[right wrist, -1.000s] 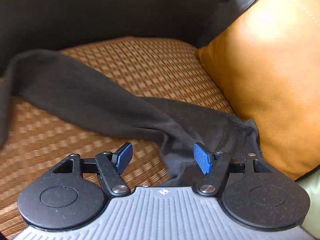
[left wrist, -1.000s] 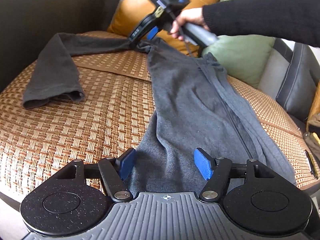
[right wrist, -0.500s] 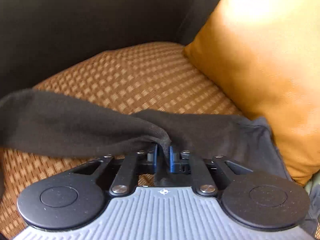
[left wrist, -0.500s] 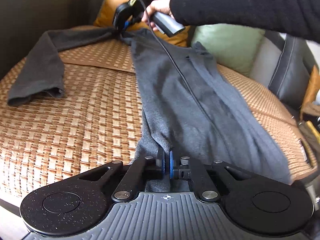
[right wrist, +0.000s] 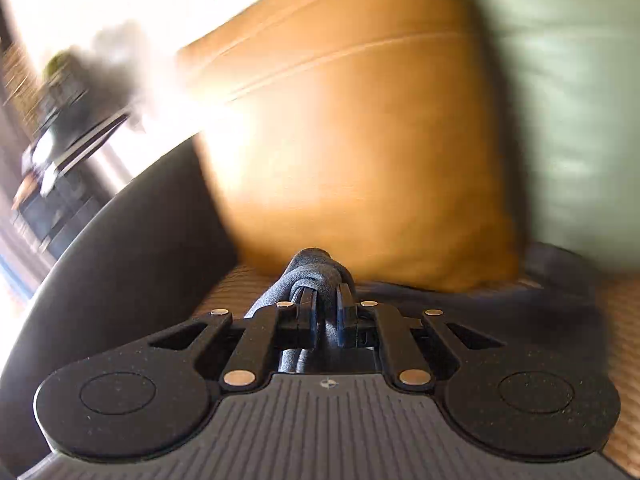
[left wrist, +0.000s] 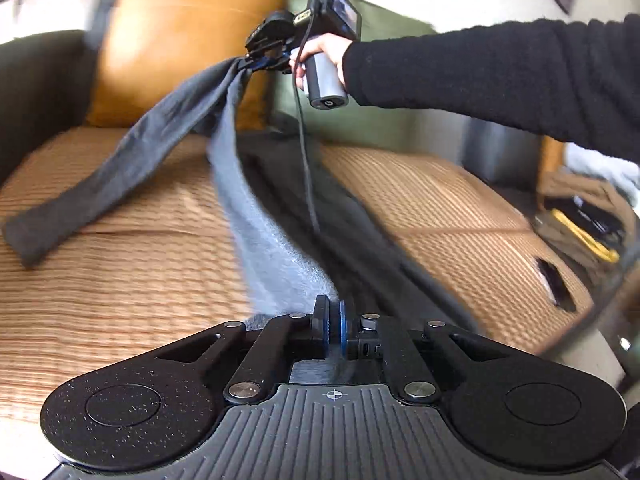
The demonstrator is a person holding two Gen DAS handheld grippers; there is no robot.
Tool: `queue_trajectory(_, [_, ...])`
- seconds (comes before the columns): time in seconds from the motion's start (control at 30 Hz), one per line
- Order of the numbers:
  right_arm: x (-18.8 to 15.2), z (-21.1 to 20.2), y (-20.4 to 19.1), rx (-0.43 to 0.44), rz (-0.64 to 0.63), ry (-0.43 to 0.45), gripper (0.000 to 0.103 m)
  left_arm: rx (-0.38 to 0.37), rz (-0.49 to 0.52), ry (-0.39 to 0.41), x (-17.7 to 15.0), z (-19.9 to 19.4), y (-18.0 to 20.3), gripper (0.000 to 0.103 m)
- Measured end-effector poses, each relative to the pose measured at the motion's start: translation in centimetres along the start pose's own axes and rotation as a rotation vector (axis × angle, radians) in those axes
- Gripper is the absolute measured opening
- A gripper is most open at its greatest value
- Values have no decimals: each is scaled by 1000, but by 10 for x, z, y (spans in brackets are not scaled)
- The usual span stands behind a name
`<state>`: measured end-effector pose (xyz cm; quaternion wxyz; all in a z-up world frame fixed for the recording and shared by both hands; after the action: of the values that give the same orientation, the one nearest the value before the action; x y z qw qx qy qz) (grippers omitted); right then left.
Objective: Fold clothes
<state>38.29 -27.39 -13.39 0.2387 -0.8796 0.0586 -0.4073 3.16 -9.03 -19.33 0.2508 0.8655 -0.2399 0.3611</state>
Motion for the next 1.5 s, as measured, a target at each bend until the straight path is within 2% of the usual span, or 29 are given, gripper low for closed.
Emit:
queue_trajectory(0.1, [-20, -15, 66, -118, 78, -13, 12, -64, 14, -79, -15, 25, 24, 3])
queue_trajectory(0.13, [-30, -15, 85, -157, 99, -34, 13, -75, 23, -110, -22, 34, 31, 10])
queue_trajectory(0.17, [-41, -14, 102, -190, 119, -62, 13, -75, 36, -148, -30, 44, 35, 26])
queue_trajectory(0.2, [-52, -13, 115, -212, 142, -85, 13, -68, 41, -184, -39, 53, 37, 25])
queue_trajectory(0.23, [-61, -12, 124, -224, 167, -101, 19, -63, 42, -214, -47, 59, 38, 28])
queue_trajectory(0.27, [-68, -13, 131, -229, 185, -109, 30, -67, 26, -225, -51, 60, 38, 29])
queue_trajectory(0.3, [-71, -15, 134, -225, 197, -107, 35, -71, 11, -236, -54, 60, 38, 30])
queue_trajectory(0.33, [-74, -19, 135, -222, 200, -104, 41, -72, -4, -242, -56, 59, 38, 38])
queue_trajectory(0.37, [-74, -25, 134, -217, 192, -98, 42, -65, -13, -226, -54, 52, 36, 46])
queue_trajectory(0.47, [-73, -51, 125, -184, 162, -79, 44, -44, -40, -181, -45, 31, 30, 53])
queue_trajectory(0.57, [-76, -100, 98, -89, 111, -19, 47, 0, -71, -131, -38, 6, 20, 62])
queue_trajectory(0.7, [-94, -180, 59, 70, 85, 66, 54, 88, -147, -97, -47, -20, -8, 67])
queue_trajectory(0.8, [-124, -245, 33, 168, 92, 107, 58, 142, -222, -110, -60, -25, -31, 65])
queue_trajectory(0.93, [-175, -300, 16, 195, 96, 131, 61, 124, -352, -91, -63, -15, -49, 64])
queue_trajectory(1.03, [-218, -308, 14, 175, 129, 94, 63, 117, -404, -70, -54, 0, -55, 63])
queue_trajectory(1.23, [-295, -275, 4, 154, 194, -59, 63, 117, -418, -87, -40, 34, -57, 59])
queue_trajectory(1.3, [-311, -268, -3, 150, 195, -98, 63, 120, -411, -85, -39, 39, -58, 52])
queue_trajectory(1.33, [-315, -267, -6, 153, 202, -110, 63, 121, -413, -91, -39, 39, -58, 41])
queue_trajectory(1.37, [-316, -266, -7, 159, 209, -117, 63, 113, -412, -98, -39, 39, -56, 13])
queue_trajectory(1.4, [-317, -266, -10, 167, 213, -126, 63, 104, -412, -102, -39, 37, -55, 4])
queue_trajectory(1.43, [-316, -263, -12, 173, 215, -131, 63, 96, -411, -91, -38, 32, -52, 0])
queue_trajectory(1.5, [-314, -257, -17, 186, 218, -137, 63, 83, -412, -65, -35, 20, -49, 0])
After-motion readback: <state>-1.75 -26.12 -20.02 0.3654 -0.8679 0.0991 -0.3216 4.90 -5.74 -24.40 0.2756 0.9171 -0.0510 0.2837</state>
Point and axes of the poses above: each gripper's, at about its wrist camera, not at the fingertips, and z roughly the way its jaws point, y to its right, x to its top, the point moved 10 cm from there along z, roughly the way its jaws point, and after that the axes turned 1 degree about z, right-handed, at the moved point
